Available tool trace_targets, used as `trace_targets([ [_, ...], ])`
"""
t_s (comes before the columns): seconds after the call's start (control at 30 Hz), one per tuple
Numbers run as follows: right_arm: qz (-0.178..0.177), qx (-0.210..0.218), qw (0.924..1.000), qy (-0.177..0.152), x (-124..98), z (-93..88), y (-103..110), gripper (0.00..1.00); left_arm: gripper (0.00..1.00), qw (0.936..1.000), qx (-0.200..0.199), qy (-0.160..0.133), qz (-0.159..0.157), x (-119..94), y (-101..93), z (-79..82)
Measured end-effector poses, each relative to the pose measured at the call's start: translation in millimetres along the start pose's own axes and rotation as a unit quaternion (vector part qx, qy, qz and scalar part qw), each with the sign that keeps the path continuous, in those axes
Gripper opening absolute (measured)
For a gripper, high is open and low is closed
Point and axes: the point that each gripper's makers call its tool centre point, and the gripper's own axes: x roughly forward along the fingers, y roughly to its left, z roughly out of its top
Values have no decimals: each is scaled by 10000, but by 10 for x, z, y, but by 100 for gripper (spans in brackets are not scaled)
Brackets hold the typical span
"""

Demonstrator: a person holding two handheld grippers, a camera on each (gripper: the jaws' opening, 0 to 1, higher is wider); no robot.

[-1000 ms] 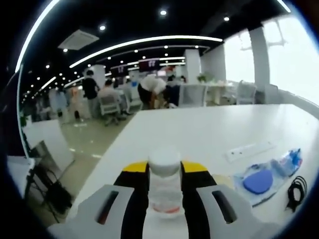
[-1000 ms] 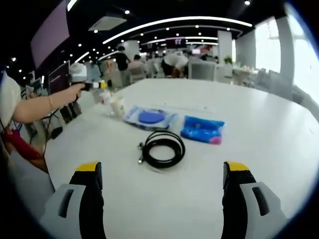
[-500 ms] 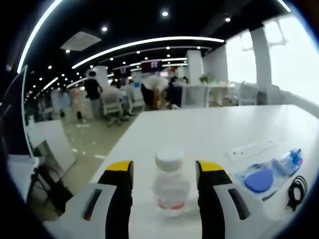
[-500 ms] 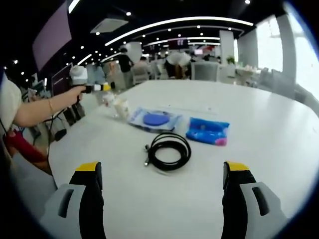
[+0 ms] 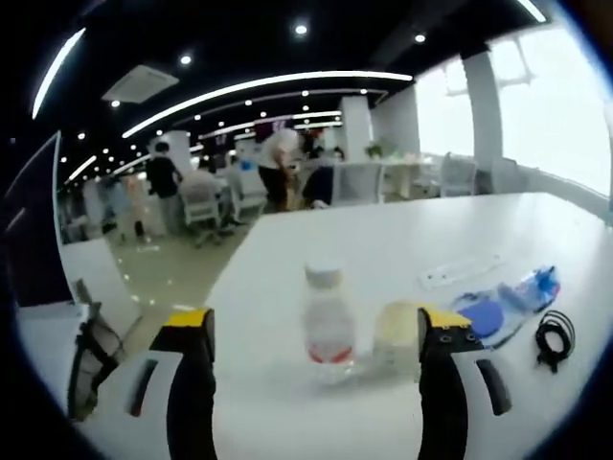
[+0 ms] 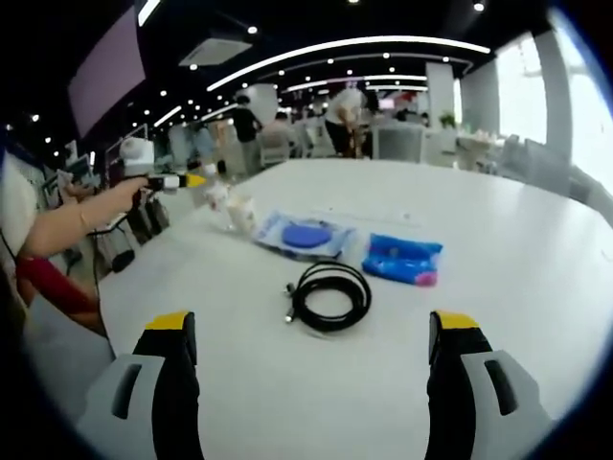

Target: Arrange the tabletop items into an orderly group along one side of the table until the central work area is clear of visible clutter.

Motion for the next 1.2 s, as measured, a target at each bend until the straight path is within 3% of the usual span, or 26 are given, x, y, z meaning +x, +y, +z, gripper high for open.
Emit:
trace_targets([
  [0.13, 9, -29, 10000, 18, -56, -23, 5, 100, 99, 9998, -28, -8, -213, -125, -62, 28],
  [0.37, 50, -31, 10000, -21, -151, -1, 34, 100, 99, 9966, 250, 55, -790, -430, -301, -7],
  [0.57, 101, -72, 9999, -86, -218, 56, 92, 100, 99, 9931, 233, 94, -1148, -689, -405, -47],
  [0.8, 171, -88, 9997, -121, -275, 68, 144, 100, 99, 9905, 49, 361, -1329, -969, -443, -234],
  [0.97, 176, -133, 9997, -74, -345, 38, 200, 100, 99, 9870, 154, 508, -1515, -1209, -563, -361],
  [1.2, 142, -174, 9997, -55, -447, -11, 270, 100, 99, 9817, -22, 640, -1795, -1547, -751, -498],
])
